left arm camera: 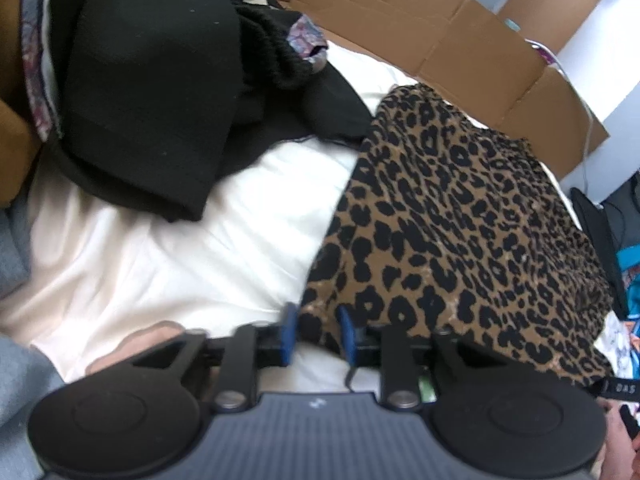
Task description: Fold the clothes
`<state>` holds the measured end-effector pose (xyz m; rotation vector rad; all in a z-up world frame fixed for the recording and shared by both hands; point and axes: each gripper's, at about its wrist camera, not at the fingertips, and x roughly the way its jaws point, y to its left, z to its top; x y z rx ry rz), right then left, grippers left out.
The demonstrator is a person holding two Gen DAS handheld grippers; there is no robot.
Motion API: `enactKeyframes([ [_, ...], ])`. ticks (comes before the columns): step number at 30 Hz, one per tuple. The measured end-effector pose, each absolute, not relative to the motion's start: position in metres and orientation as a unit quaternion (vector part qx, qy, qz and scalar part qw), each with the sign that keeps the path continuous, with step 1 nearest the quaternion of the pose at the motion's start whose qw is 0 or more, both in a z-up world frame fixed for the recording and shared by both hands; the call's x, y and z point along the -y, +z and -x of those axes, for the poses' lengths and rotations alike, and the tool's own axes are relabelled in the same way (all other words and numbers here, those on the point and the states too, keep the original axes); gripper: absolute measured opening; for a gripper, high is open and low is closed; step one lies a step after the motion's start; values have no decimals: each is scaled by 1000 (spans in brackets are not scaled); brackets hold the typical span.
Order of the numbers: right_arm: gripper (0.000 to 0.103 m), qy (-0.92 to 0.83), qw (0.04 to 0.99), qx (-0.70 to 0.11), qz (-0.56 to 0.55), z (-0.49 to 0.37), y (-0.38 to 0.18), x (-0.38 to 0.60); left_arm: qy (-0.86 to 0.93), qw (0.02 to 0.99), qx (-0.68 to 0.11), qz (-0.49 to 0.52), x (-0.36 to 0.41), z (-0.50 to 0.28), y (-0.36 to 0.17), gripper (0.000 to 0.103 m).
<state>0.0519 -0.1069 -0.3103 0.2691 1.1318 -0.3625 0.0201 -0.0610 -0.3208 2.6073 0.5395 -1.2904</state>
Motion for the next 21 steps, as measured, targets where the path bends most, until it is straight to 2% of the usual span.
enactKeyframes([
  [4,38,-157,821,-532,-134,-52,-316,105,-433,126,-207,-868,69,-17,-317,6],
  [6,18,-147,819,-540,-123,-53,-315,105,-445,133,-207,-861,71,-10,-312,6],
  [13,13,-108,823,-555,-41,-50,-289,97,-461,152,-220,-846,77,18,-301,6],
  [15,2,-92,823,-560,-32,-47,-283,94,-463,160,-222,-843,79,23,-298,6],
  [21,2,-57,827,-560,-7,-41,-268,85,-465,178,-233,-835,85,39,-297,6],
])
